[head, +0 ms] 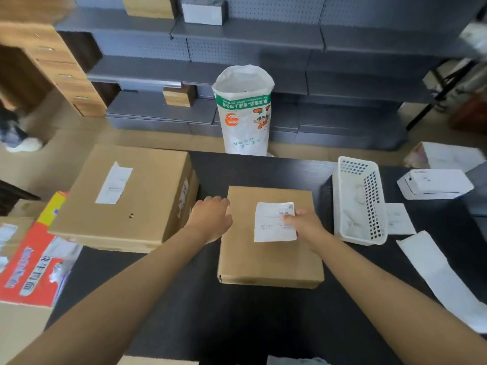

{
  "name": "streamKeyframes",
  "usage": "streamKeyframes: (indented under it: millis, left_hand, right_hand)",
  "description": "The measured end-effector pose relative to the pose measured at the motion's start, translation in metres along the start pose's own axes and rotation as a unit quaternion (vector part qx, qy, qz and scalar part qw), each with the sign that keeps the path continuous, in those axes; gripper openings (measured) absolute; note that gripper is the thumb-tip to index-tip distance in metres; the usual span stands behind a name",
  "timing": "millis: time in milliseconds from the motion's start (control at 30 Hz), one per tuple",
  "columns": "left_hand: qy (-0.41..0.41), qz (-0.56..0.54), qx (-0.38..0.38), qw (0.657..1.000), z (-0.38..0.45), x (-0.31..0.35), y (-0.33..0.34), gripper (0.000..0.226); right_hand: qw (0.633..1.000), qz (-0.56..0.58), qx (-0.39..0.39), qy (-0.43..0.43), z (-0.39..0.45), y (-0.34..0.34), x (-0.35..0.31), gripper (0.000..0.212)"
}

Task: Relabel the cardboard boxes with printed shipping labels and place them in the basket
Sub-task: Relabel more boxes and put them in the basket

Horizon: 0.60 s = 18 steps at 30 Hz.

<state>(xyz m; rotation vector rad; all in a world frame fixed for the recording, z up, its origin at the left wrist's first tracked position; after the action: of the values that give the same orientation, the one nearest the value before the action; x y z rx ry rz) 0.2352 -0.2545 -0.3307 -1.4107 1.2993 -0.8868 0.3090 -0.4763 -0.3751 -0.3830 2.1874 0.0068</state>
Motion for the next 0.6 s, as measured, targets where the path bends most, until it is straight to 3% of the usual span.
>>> streamKeyframes:
  millis: [100,367,600]
  left_hand:
    - [0.014,-0.009,-0.012,1.0,0.007,-0.002,0.01,0.039]
    - [0.016,-0.003,-0.014,1.0,0.02,-0.001,0.016,0.036]
    - [0.001,-0.002,-0.016,1.0,0.023,0.001,0.014,0.036]
  right_hand:
    - [0.999,-0.003,0.041,0.009,0.001,0.002,0.012,0.006]
    - [0.996,-0.044,0.078,-0.004,0.008,0.007,0.021,0.02]
    - [0.986,-0.135,0.089,-0.036,0.008,0.013,0.016,0.018]
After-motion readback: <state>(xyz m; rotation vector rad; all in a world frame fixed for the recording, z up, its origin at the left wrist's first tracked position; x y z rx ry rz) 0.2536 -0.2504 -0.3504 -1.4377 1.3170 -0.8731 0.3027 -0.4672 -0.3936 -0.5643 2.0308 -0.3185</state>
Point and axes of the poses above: each hand's wrist, its own z-axis towards the middle knuckle, its own y-axis out of the palm, x = y × z, the point moved 6 cm from there along z, towards the middle knuckle, and after that the axes turned 15 degrees about z, right-handed, at the moved point
